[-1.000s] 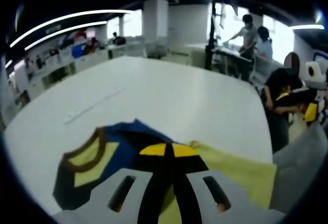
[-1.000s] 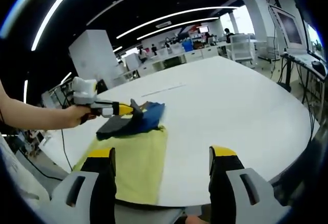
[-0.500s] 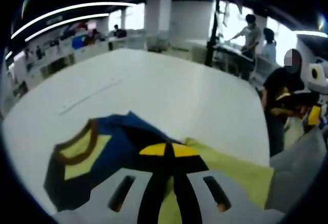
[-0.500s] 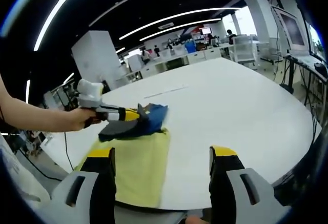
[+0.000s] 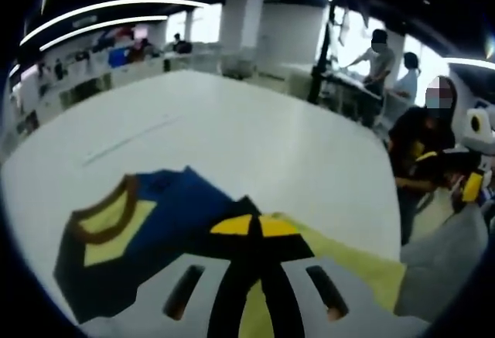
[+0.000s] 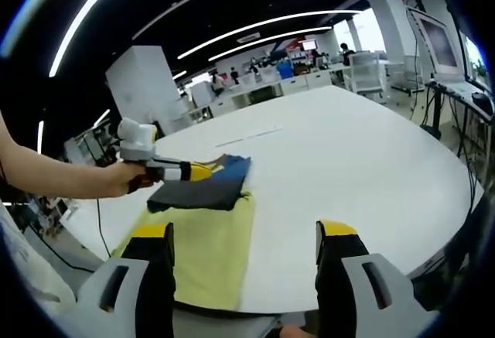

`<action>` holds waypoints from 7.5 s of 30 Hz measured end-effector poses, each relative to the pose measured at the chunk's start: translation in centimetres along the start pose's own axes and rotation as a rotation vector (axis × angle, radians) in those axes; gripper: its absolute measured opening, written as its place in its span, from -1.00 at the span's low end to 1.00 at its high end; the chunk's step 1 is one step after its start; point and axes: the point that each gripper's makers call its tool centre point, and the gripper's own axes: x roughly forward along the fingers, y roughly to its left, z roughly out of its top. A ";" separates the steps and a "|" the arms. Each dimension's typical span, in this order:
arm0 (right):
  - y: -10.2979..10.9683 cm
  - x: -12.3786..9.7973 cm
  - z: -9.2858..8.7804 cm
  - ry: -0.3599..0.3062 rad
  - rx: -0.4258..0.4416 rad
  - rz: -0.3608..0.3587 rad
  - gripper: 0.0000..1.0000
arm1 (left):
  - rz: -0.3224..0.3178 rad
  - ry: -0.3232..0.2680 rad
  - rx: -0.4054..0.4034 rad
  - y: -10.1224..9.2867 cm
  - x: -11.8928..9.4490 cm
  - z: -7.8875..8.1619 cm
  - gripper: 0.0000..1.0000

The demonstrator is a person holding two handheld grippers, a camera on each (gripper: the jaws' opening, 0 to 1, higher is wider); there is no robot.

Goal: Fold the garment on the visible template until the final outline fits inside the template.

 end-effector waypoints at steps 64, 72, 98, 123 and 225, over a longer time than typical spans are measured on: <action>4.6 3.5 0.2 0.030 -0.063 0.162 0.49 | 0.230 -0.151 -0.223 2.4 -14.1 -6.9 0.84; 5.2 3.7 0.1 0.036 -0.074 0.186 0.48 | 0.307 -0.174 -0.270 3.6 -17.5 -8.3 0.86; 6.2 4.3 0.1 0.046 -0.092 0.220 0.48 | 0.343 -0.191 -0.269 2.8 -20.8 -9.2 0.84; 7.0 4.7 -0.2 0.059 -0.105 0.245 0.48 | 0.404 -0.185 -0.324 3.0 -24.0 -11.8 0.79; 5.3 4.3 -12.1 0.577 -0.042 0.309 -0.13 | 0.158 0.156 -0.646 -1.8 -22.8 -22.1 0.20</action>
